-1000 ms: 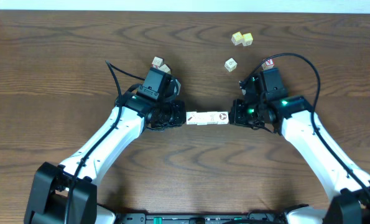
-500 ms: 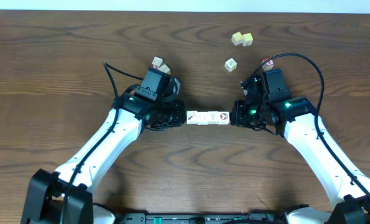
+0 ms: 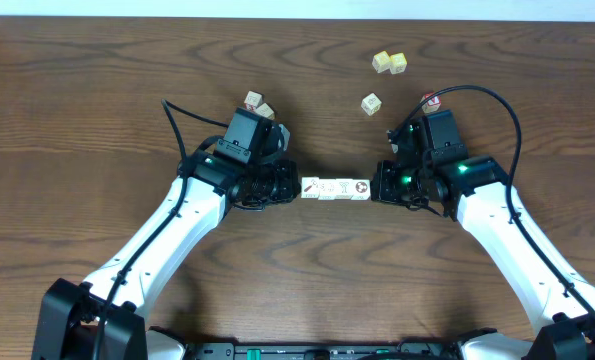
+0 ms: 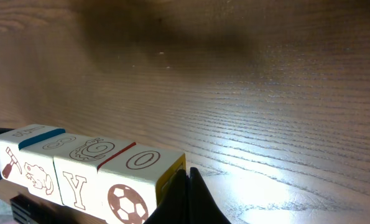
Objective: Lift 4 blocks
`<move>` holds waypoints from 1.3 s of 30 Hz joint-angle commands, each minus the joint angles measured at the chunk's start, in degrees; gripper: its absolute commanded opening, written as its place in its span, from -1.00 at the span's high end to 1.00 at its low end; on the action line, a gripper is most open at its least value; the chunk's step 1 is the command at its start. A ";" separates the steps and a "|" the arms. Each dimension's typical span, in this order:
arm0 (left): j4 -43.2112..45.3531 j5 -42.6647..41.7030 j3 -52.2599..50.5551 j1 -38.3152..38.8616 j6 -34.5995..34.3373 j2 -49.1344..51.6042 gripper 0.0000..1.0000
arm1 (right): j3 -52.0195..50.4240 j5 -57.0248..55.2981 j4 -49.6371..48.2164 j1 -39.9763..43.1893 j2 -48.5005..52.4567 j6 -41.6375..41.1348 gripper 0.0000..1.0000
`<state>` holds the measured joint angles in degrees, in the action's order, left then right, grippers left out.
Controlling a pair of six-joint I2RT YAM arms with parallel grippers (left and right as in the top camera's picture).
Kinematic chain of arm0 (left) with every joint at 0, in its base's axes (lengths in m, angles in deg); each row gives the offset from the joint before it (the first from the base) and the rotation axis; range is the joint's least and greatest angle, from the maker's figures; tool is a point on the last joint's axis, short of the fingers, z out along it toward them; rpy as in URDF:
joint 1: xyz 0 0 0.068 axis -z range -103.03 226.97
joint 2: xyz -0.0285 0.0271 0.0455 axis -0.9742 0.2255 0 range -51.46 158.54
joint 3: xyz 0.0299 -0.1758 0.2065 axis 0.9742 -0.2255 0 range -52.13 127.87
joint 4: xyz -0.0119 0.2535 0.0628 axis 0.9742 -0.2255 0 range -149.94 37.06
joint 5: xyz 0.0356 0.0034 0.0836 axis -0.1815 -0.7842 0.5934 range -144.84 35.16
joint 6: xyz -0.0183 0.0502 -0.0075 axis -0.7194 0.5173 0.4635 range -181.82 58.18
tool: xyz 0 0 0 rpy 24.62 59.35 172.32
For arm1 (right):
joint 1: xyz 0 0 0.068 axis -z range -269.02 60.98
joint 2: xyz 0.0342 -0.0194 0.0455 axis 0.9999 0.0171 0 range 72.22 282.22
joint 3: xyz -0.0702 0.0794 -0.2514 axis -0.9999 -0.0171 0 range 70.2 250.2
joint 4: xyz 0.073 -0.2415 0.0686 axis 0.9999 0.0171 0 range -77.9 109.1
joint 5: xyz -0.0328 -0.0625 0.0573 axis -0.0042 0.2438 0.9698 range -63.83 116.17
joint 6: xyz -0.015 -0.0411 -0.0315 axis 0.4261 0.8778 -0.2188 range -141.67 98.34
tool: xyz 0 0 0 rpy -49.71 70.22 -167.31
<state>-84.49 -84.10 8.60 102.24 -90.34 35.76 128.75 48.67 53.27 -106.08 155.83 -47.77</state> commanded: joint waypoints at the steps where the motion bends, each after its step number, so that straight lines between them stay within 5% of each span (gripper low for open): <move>1: 0.74 -5.25 1.11 0.94 -0.31 -0.66 0.85 | 1.49 7.37 -0.44 -2.12 -1.11 -0.66 0.98; 39: 0.74 -4.79 1.11 0.94 -0.31 -0.66 0.85 | 1.53 7.37 -0.02 -2.12 -3.39 -1.51 0.98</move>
<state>-84.49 -84.07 8.60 102.24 -90.34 35.76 128.75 48.69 53.68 -106.08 153.69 -48.41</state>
